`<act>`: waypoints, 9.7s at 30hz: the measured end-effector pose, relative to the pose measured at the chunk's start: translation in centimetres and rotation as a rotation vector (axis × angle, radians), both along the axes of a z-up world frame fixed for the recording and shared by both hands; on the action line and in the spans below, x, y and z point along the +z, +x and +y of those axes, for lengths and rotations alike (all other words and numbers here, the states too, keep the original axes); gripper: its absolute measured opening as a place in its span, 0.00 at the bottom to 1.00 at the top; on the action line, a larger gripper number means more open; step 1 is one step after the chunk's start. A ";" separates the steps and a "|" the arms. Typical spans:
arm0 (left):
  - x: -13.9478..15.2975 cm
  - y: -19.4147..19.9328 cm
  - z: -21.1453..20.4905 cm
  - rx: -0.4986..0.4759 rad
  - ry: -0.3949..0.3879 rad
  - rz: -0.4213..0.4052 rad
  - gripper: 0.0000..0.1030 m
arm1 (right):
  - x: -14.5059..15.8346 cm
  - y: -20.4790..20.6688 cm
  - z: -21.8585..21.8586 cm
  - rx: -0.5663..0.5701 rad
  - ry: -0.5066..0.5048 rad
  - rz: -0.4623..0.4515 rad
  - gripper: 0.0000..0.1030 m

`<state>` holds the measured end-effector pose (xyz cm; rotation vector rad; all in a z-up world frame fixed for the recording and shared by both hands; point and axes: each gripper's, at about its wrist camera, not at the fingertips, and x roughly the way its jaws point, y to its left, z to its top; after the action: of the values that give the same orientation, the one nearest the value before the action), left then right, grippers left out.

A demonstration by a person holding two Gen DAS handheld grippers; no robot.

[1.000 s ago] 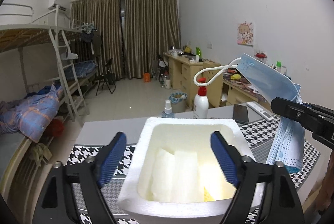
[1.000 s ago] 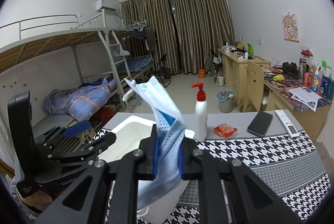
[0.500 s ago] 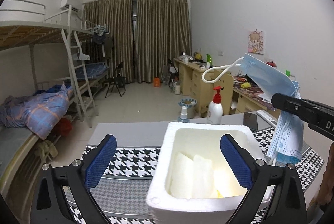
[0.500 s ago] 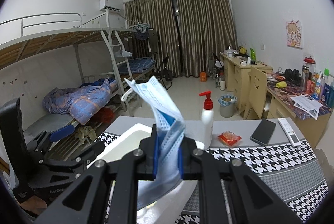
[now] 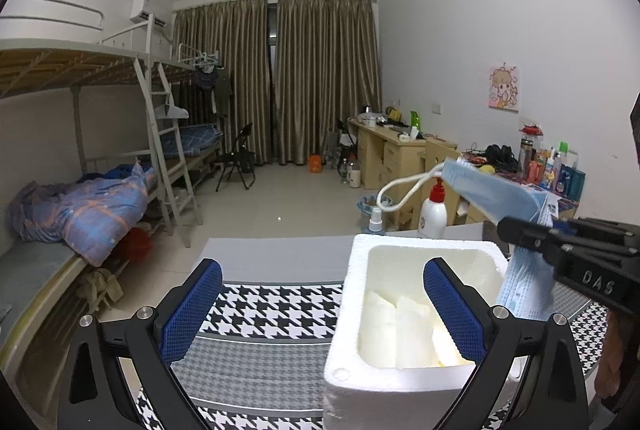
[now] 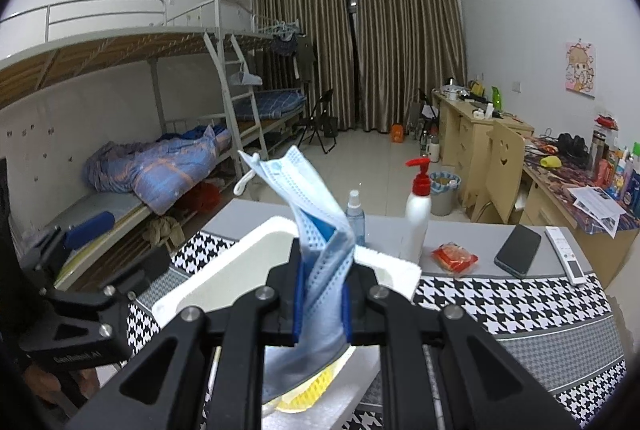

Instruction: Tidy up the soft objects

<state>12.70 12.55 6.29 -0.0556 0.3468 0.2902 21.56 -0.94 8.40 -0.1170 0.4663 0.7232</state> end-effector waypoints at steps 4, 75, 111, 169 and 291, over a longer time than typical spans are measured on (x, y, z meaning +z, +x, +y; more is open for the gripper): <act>-0.1 -0.4 0.6 0.016 -0.009 -0.008 0.98 | -0.6 0.0 0.7 0.010 -0.026 0.015 0.18; 1.3 -2.8 -2.3 -0.088 0.000 -0.075 0.99 | 0.1 -3.4 -3.3 -0.075 0.028 -0.056 0.84; 1.4 -3.2 -8.6 -0.265 -0.017 -0.100 0.99 | 0.1 -5.4 -10.4 -0.248 0.081 -0.096 0.95; -3.0 1.2 -20.7 -0.458 0.019 0.084 0.99 | -4.5 -5.6 -23.8 -0.509 0.089 0.011 0.96; -8.9 10.1 -18.4 -0.302 0.004 0.254 0.99 | -10.8 0.7 -22.9 -0.415 0.040 0.207 0.96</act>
<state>22.83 -5.86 -2.57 0.0385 0.5999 -0.0029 22.29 -23.82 -2.44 0.0921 0.6499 0.3372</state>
